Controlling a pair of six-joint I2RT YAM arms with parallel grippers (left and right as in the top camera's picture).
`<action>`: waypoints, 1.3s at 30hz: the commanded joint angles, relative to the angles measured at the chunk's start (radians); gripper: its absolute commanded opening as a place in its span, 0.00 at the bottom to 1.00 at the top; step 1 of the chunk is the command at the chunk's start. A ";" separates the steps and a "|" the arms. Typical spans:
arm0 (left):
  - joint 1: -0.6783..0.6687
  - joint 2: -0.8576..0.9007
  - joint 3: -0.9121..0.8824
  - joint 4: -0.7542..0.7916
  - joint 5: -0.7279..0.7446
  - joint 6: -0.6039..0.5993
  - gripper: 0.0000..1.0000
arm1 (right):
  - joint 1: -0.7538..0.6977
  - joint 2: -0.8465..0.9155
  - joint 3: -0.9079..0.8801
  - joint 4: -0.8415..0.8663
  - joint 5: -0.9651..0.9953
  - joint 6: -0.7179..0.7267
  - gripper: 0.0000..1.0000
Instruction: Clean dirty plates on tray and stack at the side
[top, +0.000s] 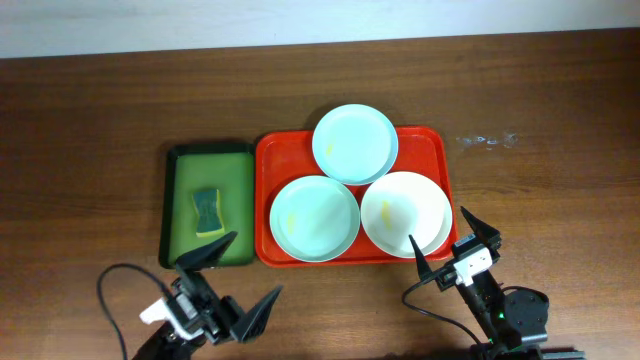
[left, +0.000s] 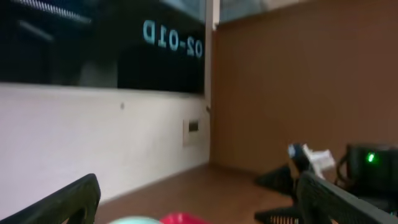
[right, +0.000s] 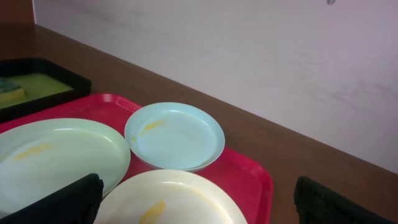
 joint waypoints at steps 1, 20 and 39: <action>-0.001 0.096 0.303 -0.336 -0.050 0.239 0.99 | -0.006 0.002 -0.005 -0.004 -0.006 0.008 0.98; 0.124 1.531 1.405 -1.703 -0.681 0.378 0.99 | -0.006 0.002 -0.005 -0.004 -0.006 0.008 0.98; 0.176 2.044 1.400 -1.643 -0.629 0.287 0.84 | -0.006 0.002 -0.005 -0.004 -0.006 0.008 0.98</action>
